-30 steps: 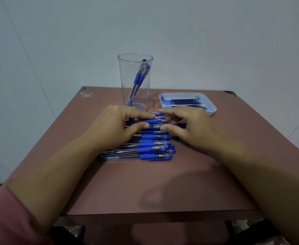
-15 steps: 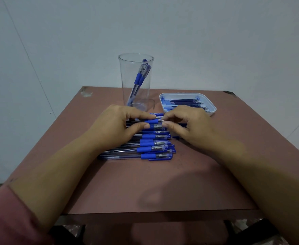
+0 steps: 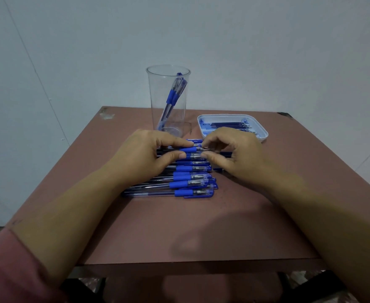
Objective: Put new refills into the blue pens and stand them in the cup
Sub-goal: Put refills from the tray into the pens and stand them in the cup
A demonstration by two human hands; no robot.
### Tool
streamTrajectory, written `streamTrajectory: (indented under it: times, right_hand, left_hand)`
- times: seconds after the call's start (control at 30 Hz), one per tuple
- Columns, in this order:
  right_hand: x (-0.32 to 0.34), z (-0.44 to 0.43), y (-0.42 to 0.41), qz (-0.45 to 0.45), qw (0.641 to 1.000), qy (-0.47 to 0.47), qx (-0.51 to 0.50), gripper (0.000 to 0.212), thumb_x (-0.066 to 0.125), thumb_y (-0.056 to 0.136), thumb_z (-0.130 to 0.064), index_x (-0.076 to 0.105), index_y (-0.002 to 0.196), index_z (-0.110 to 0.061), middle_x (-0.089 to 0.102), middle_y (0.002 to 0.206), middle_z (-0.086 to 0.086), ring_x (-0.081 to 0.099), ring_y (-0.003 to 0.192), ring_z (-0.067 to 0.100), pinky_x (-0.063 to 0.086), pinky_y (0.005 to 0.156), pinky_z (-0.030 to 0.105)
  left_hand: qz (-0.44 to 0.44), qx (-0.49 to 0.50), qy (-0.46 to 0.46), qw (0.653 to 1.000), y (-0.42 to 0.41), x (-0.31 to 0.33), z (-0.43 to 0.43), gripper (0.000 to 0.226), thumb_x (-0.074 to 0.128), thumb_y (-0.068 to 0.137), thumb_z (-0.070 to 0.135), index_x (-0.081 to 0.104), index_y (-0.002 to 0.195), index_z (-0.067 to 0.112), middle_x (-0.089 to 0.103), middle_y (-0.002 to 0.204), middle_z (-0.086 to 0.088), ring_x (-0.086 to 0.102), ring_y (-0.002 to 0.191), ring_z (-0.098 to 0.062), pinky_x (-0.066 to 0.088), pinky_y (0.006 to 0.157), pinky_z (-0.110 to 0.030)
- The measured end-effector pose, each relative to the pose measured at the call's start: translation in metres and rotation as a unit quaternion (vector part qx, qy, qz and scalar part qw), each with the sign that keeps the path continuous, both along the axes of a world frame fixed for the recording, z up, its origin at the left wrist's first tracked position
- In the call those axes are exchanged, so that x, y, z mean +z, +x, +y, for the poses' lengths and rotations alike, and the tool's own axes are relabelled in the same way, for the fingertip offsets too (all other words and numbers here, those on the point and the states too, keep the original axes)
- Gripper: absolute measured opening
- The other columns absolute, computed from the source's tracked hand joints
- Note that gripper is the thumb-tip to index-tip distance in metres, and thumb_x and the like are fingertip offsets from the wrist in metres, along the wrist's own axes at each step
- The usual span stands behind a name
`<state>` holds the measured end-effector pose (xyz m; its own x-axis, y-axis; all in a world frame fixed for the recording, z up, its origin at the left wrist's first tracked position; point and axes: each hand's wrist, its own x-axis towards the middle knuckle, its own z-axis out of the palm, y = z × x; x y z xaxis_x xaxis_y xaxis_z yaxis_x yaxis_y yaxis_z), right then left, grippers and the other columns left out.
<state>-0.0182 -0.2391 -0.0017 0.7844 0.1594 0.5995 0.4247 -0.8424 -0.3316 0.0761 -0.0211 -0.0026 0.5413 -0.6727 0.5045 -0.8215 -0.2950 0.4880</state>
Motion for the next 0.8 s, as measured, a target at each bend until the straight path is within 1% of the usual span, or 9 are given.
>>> streamTrajectory:
  times: [0.1,0.17,0.27,0.33,0.4,0.53,0.63,0.7,0.8]
  right_hand:
    - [0.0005,0.0005,0.0007,0.015,1.000,-0.005,-0.003,0.010,0.067,0.090,-0.026,0.070,0.096,-0.018,0.065,0.085,-0.009,0.060,0.079,0.007,0.049,0.071,0.025]
    - [0.0007,0.0002,0.0005,0.027,1.000,-0.010,-0.009,0.017,0.061,0.092,-0.032,0.071,0.095,-0.019,0.066,0.084,-0.008,0.059,0.078,0.006,0.047,0.070,0.023]
    - [0.0015,0.0011,-0.0010,0.044,0.999,-0.006,-0.014,0.023,0.056,0.092,-0.036,0.071,0.096,-0.019,0.067,0.083,-0.006,0.059,0.077,0.007,0.046,0.070,0.025]
    - [0.0031,0.0009,-0.0031,0.054,0.998,0.017,-0.011,0.019,0.059,0.092,-0.036,0.069,0.101,-0.022,0.067,0.087,-0.008,0.061,0.080,0.007,0.049,0.072,0.024]
    - [0.0045,0.0007,-0.0061,0.060,0.997,0.045,-0.002,0.016,0.068,0.089,-0.029,0.067,0.104,-0.023,0.066,0.089,-0.009,0.062,0.082,0.008,0.050,0.073,0.020]
    - [0.0039,0.0021,-0.0053,0.043,0.999,0.022,-0.003,0.008,0.071,0.087,-0.020,0.069,0.093,-0.015,0.065,0.084,-0.007,0.061,0.078,0.010,0.050,0.071,0.025]
    - [0.0045,0.0014,-0.0045,0.038,0.999,0.018,-0.007,0.008,0.068,0.090,-0.022,0.070,0.092,-0.015,0.065,0.083,-0.006,0.060,0.077,0.010,0.049,0.070,0.028]
    - [0.0053,0.0015,-0.0053,0.052,0.998,0.015,-0.014,0.011,0.067,0.091,-0.025,0.071,0.092,-0.015,0.066,0.082,-0.007,0.061,0.077,0.009,0.049,0.070,0.028]
    - [0.0078,-0.0038,-0.0078,0.096,0.995,0.031,-0.022,0.013,0.071,0.087,-0.030,0.071,0.097,-0.023,0.065,0.085,-0.014,0.061,0.080,0.006,0.050,0.071,0.021]
  left_hand:
    - [0.001,-0.001,0.003,1.000,0.0007,-0.0008,0.0002,0.029,0.072,0.085,0.031,0.067,0.110,0.045,0.074,0.094,0.015,0.066,0.085,-0.002,0.055,0.079,-0.034]
    - [0.001,-0.006,0.002,1.000,0.0002,-0.0008,-0.0002,0.030,0.072,0.085,0.032,0.064,0.109,0.048,0.074,0.095,0.014,0.067,0.087,-0.002,0.055,0.080,-0.035]
    - [-0.002,-0.008,-0.003,1.000,-0.0004,-0.0008,-0.0005,0.032,0.072,0.085,0.031,0.062,0.108,0.050,0.074,0.096,0.013,0.067,0.087,-0.001,0.056,0.080,-0.035]
    - [-0.003,-0.009,-0.004,1.000,-0.0001,-0.0011,-0.0007,0.032,0.073,0.085,0.030,0.064,0.109,0.048,0.074,0.095,0.013,0.067,0.086,-0.001,0.056,0.079,-0.036]
    - [-0.003,-0.010,-0.005,1.000,0.0002,-0.0014,-0.0008,0.032,0.073,0.085,0.029,0.064,0.109,0.047,0.074,0.094,0.013,0.067,0.086,-0.001,0.056,0.079,-0.035]
    - [-0.008,-0.017,-0.010,1.000,-0.0010,-0.0015,-0.0012,0.034,0.073,0.084,0.027,0.064,0.110,0.047,0.074,0.096,0.014,0.066,0.087,0.000,0.055,0.081,-0.030]
    - [-0.019,-0.015,-0.017,1.000,-0.0006,-0.0021,-0.0019,0.030,0.073,0.084,0.028,0.068,0.111,0.040,0.073,0.095,0.014,0.066,0.086,0.000,0.054,0.079,-0.025]
    - [-0.023,-0.010,-0.022,0.999,-0.0003,-0.0020,-0.0019,0.030,0.074,0.083,0.028,0.068,0.109,0.042,0.073,0.094,0.014,0.065,0.086,0.001,0.052,0.078,-0.020]
    - [-0.018,-0.001,-0.013,1.000,0.0001,-0.0016,-0.0014,0.031,0.074,0.083,0.028,0.066,0.108,0.045,0.073,0.095,0.014,0.065,0.087,0.000,0.052,0.079,-0.019]
